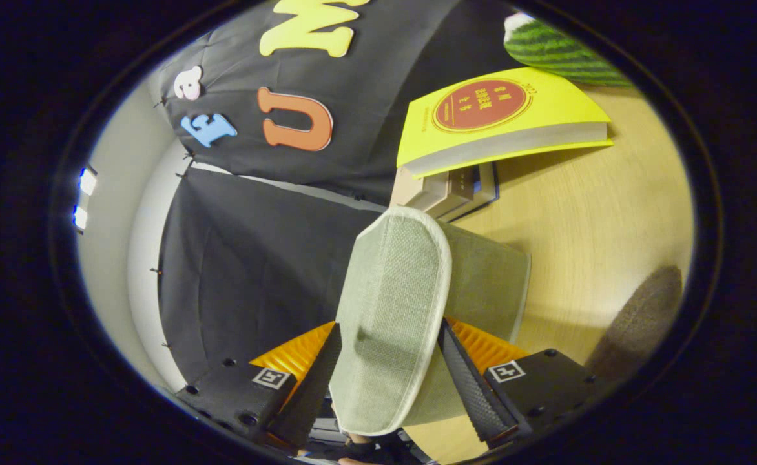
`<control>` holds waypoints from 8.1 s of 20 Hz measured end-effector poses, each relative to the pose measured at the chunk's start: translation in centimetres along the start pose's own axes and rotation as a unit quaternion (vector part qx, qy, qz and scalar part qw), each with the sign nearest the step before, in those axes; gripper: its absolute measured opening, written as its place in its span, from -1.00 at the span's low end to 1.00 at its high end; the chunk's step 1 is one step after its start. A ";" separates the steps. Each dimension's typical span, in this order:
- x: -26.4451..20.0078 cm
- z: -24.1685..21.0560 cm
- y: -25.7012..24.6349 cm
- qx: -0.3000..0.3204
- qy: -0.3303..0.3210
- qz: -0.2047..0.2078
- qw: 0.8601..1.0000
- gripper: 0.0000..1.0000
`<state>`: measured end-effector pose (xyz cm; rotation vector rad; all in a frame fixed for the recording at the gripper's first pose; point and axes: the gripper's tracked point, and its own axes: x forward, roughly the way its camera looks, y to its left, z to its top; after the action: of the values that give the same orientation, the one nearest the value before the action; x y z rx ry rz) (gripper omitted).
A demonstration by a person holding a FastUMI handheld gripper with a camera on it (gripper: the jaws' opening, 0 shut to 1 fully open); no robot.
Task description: Open the storage box then place both shoes into the box .Put the left shoe in first, then the right shoe, with the right side of both shoes facing outward in a uniform manner.
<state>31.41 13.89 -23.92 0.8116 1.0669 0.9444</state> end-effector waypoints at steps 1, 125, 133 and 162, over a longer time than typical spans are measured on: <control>0.3 -0.2 0.2 0.004 0.004 0.004 1.000 0.87; -14.6 -9.0 2.0 0.042 -0.100 -0.464 0.879 -0.87; -8.1 -8.5 10.0 0.006 -0.133 -0.411 0.902 -0.87; 11.7 -7.0 2.7 -0.107 -0.112 -0.436 0.886 -0.14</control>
<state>26.41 26.35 -27.56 0.1830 0.9541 0.1787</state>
